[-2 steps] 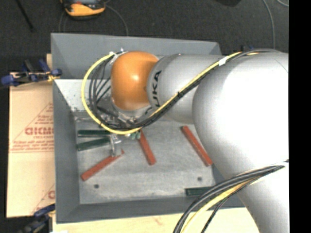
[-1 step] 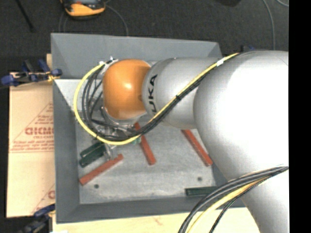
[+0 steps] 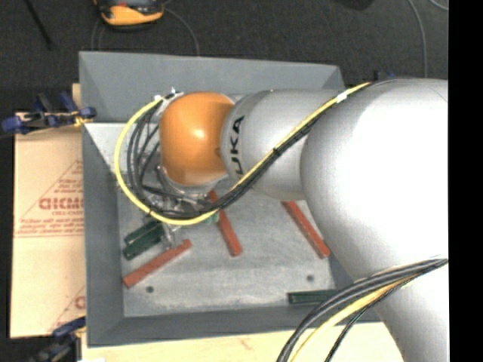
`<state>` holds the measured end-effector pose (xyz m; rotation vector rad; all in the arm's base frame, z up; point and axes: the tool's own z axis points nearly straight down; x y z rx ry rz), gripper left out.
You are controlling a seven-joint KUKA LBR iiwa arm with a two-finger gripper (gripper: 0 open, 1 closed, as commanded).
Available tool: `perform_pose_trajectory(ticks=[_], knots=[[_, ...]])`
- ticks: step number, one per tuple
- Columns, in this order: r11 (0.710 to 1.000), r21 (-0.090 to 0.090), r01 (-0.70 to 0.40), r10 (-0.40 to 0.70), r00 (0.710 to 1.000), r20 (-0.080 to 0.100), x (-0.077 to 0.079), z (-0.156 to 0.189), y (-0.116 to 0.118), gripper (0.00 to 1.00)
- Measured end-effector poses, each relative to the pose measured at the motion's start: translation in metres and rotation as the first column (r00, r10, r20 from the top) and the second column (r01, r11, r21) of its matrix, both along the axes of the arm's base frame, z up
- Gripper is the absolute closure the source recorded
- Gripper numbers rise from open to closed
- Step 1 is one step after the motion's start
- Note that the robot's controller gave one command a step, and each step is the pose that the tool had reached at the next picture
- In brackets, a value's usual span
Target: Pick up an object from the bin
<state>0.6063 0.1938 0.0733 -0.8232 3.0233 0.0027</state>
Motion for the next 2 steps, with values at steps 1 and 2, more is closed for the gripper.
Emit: perform_pose_trajectory(ticks=[1,2], knots=[[0.999,-0.002,0.038,-0.038,0.999,-0.003,0.0155,0.0694,-0.0246,1.00],[0.999,-0.001,0.038,-0.038,0.999,-0.004,0.0154,0.0694,-0.0244,1.00]])
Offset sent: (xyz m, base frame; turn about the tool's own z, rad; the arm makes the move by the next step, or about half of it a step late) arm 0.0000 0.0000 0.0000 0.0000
